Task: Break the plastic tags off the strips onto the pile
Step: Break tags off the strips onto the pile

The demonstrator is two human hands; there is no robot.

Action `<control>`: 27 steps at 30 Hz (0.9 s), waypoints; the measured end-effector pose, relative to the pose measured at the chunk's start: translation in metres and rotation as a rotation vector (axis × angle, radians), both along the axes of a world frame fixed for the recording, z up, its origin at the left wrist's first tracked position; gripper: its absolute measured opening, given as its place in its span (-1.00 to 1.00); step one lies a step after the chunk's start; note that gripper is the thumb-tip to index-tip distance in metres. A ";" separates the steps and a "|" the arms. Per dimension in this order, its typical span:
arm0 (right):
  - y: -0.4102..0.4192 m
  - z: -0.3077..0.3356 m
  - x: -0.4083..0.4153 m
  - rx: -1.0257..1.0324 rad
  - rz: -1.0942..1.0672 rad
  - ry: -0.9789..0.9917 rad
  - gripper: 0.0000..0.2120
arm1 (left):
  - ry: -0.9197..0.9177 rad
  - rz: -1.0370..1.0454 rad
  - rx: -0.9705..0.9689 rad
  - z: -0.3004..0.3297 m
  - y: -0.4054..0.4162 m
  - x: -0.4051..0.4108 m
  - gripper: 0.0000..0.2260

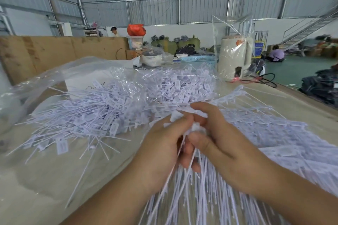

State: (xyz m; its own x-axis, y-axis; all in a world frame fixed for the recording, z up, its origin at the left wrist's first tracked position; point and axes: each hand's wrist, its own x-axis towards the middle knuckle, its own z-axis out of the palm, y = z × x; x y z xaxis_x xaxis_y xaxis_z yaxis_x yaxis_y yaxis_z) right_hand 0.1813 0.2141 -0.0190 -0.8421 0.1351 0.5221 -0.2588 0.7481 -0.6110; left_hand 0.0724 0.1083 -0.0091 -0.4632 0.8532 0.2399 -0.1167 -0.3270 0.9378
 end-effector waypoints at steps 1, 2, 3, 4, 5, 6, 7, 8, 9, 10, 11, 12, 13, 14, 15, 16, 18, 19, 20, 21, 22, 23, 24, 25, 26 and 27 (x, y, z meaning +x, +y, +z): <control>0.001 -0.002 -0.001 0.029 0.016 -0.005 -0.55 | 0.042 -0.005 -0.019 -0.001 0.000 0.000 -0.84; 0.001 -0.002 -0.001 0.033 0.019 -0.012 -0.54 | 0.067 -0.019 -0.041 -0.001 -0.001 -0.001 -0.83; 0.002 -0.003 0.000 0.026 0.013 -0.025 -0.52 | 0.083 -0.036 -0.067 0.000 -0.002 -0.003 -0.85; 0.002 -0.003 0.000 0.022 0.001 -0.036 -0.50 | 0.092 -0.056 -0.087 0.001 -0.003 -0.005 -0.88; 0.001 -0.004 0.001 0.025 -0.010 -0.040 -0.49 | 0.101 -0.074 -0.102 0.002 -0.004 -0.007 -0.90; 0.000 -0.003 0.001 0.029 -0.013 -0.041 -0.47 | 0.118 -0.082 -0.111 0.002 -0.005 -0.008 -0.90; 0.000 -0.001 0.001 0.035 -0.008 -0.042 -0.47 | 0.140 -0.075 -0.109 0.002 -0.005 -0.009 -0.89; 0.000 0.002 0.002 0.042 -0.006 -0.050 -0.49 | 0.154 -0.057 -0.095 0.003 -0.005 -0.011 -0.89; 0.002 0.005 0.003 0.056 -0.016 -0.060 -0.56 | 0.147 -0.031 -0.069 0.003 -0.005 -0.012 -0.90; 0.005 0.009 0.006 0.079 -0.038 -0.075 -0.66 | 0.124 -0.005 -0.040 0.004 -0.005 -0.015 -0.91; 0.008 0.013 0.009 0.096 -0.063 -0.095 -0.74 | 0.106 0.010 -0.019 0.004 -0.005 -0.016 -0.91; 0.011 0.015 0.012 0.090 -0.078 -0.117 -0.78 | 0.104 0.009 -0.011 0.005 -0.006 -0.018 -0.91; 0.013 0.015 0.014 0.073 -0.083 -0.138 -0.77 | 0.122 -0.001 -0.017 0.005 -0.006 -0.018 -0.91; 0.014 0.014 0.015 0.062 -0.083 -0.159 -0.76 | 0.154 -0.014 -0.027 0.005 -0.007 -0.018 -0.92; 0.014 0.013 0.015 0.061 -0.082 -0.168 -0.76 | 0.188 -0.025 -0.033 0.005 -0.007 -0.017 -0.93; 0.014 0.013 0.015 0.064 -0.083 -0.166 -0.77 | 0.216 -0.025 -0.031 0.004 -0.007 -0.016 -0.93; 0.013 0.014 0.014 0.066 -0.105 -0.136 -0.77 | 0.233 -0.004 -0.010 0.003 -0.005 -0.014 -0.92; 0.013 0.014 0.013 0.075 -0.126 -0.103 -0.74 | 0.221 0.010 0.007 0.003 -0.004 -0.013 -0.92; 0.011 0.014 0.012 0.093 -0.160 -0.060 -0.71 | 0.190 0.023 0.031 0.003 -0.003 -0.011 -0.92; 0.008 0.013 0.010 0.108 -0.201 -0.009 -0.67 | 0.138 0.038 0.052 0.003 -0.001 -0.009 -0.92; 0.003 0.013 0.008 0.101 -0.245 0.042 -0.64 | 0.068 0.051 0.075 0.002 0.000 -0.006 -0.92; -0.001 0.014 0.006 0.057 -0.285 0.099 -0.61 | -0.014 0.057 0.093 0.002 0.001 -0.004 -0.91; -0.003 0.015 0.004 -0.034 -0.323 0.171 -0.59 | -0.114 0.060 0.115 0.003 0.002 -0.003 -0.89; -0.001 0.018 0.003 -0.138 -0.366 0.246 -0.59 | -0.226 0.059 0.140 0.005 0.002 -0.003 -0.90; 0.002 0.023 0.003 -0.209 -0.405 0.318 -0.58 | -0.310 0.068 0.169 0.006 0.002 -0.005 -0.93; 0.006 0.028 0.005 -0.228 -0.421 0.359 -0.55 | -0.350 0.084 0.185 0.008 0.000 -0.007 -0.96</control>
